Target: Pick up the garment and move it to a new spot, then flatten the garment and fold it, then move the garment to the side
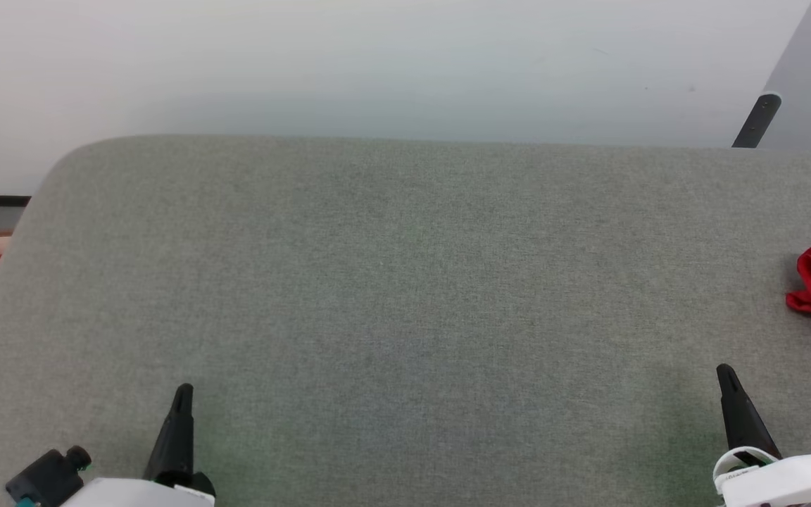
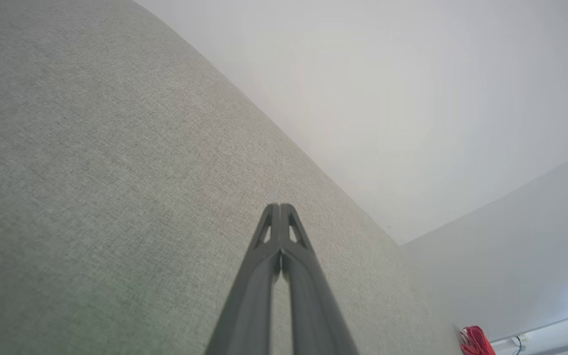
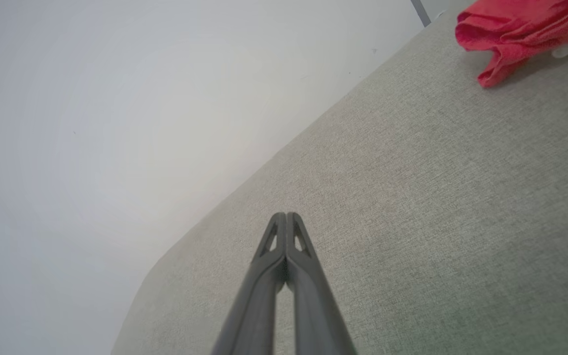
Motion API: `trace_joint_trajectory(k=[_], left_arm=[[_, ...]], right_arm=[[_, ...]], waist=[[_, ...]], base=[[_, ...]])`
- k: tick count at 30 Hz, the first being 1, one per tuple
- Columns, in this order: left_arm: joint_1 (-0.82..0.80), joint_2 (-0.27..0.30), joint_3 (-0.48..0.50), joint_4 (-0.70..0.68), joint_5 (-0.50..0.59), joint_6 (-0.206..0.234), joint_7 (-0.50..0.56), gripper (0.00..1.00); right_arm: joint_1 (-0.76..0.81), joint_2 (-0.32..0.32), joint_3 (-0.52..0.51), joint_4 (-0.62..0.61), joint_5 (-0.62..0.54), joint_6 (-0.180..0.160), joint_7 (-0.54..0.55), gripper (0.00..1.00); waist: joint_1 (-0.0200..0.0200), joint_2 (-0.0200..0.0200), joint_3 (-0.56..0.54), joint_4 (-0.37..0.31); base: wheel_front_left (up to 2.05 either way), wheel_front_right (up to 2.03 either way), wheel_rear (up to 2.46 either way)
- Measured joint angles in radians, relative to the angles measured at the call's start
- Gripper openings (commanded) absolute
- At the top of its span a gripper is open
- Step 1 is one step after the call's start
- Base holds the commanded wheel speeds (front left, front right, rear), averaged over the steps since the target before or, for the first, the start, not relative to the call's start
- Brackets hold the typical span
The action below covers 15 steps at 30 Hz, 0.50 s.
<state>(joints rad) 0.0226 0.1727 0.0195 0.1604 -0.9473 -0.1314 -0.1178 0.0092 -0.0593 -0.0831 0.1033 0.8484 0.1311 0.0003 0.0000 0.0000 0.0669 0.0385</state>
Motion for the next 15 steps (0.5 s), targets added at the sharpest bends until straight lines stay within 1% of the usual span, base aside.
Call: trace_joint_trajectory(k=[15], left_arm=[[-0.025,-0.022,0.014,0.019,-0.160,0.000,0.047,0.00]], right_arm=[[-0.021,-0.001,0.000,0.032,0.179,0.000,0.019,0.00]], waist=[[0.0000,0.0000,-0.011,-0.007]], base=[[0.00,0.00,0.00]])
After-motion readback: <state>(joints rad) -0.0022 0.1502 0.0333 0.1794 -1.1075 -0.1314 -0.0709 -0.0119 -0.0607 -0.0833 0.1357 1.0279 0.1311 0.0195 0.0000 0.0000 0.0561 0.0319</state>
